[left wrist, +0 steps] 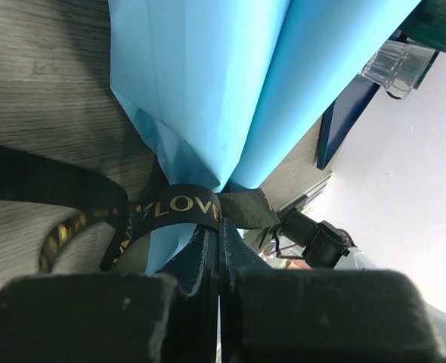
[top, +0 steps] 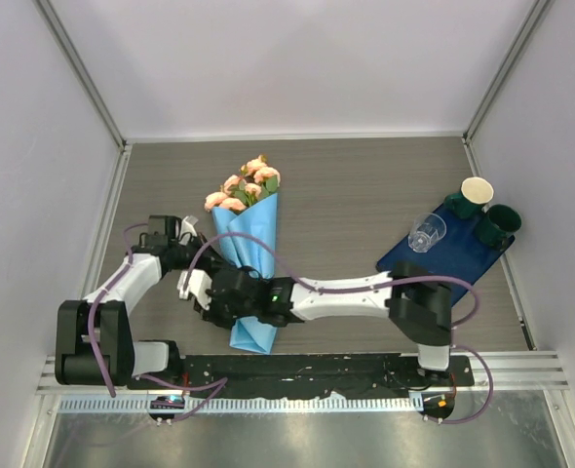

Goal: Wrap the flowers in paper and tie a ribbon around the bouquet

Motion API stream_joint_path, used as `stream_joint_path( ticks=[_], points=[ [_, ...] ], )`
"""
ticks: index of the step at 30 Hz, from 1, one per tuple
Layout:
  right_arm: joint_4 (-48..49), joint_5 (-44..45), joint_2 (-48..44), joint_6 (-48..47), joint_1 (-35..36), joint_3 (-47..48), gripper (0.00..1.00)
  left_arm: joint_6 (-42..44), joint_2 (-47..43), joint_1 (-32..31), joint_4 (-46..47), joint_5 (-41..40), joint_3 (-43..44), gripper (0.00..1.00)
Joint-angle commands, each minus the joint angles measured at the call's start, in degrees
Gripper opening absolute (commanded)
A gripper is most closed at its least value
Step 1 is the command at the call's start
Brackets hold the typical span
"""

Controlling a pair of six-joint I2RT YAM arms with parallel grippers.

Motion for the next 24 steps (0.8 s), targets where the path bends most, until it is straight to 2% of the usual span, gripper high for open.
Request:
stream_joint_path(
  ticks=[1, 2, 6, 9, 13, 15, 17, 19, 21, 24],
  points=[
    [8.6, -12.5, -9.0, 19.5, -4.3, -1.5, 0.0, -1.8, -2.8, 0.4, 5.1, 2.7, -1.8, 0.0],
    [9.4, -14.7, -9.9, 27.2, -5.6, -3.3, 0.0, -2.3, -3.8, 0.4, 5.5, 2.9, -2.0, 0.0],
    [13.1, -28.1, -15.7, 43.4, -13.7, -12.2, 0.0, -3.8, -5.7, 0.4, 6.6, 3.2, -2.6, 0.0],
    [12.4, -34.8, -22.9, 49.3, -20.4, -20.3, 0.0, -4.5, -6.7, 0.4, 6.7, 3.2, -3.2, 0.0],
    [1.5, -38.5, -31.4, 46.3, -26.4, -25.9, 0.0, -5.5, -7.4, 0.4, 7.7, 3.2, -4.3, 0.0],
    [-3.9, -35.5, -35.5, 43.3, -28.6, -27.4, 0.0, -6.3, -7.6, 0.3, 8.7, 2.6, -4.8, 0.0],
    [-14.1, -31.3, -37.0, 37.0, -29.9, -27.2, 0.0, -6.7, -7.7, 0.3, 9.4, 2.3, -5.3, 0.0],
    [-22.3, -22.8, -36.7, 33.6, -30.1, -27.1, 0.0, -7.2, -7.9, 0.3, 9.6, 1.8, -5.9, 0.0],
    [-25.6, -16.5, -34.9, 31.1, -30.1, -27.7, 0.0, -7.7, -8.0, 0.3, 10.2, 2.1, -6.0, 0.0],
    [-29.1, -11.8, -32.6, 31.3, -30.1, -30.6, 0.0, -7.8, -8.2, 0.3, 10.2, 2.3, -6.0, 0.0]
  ],
)
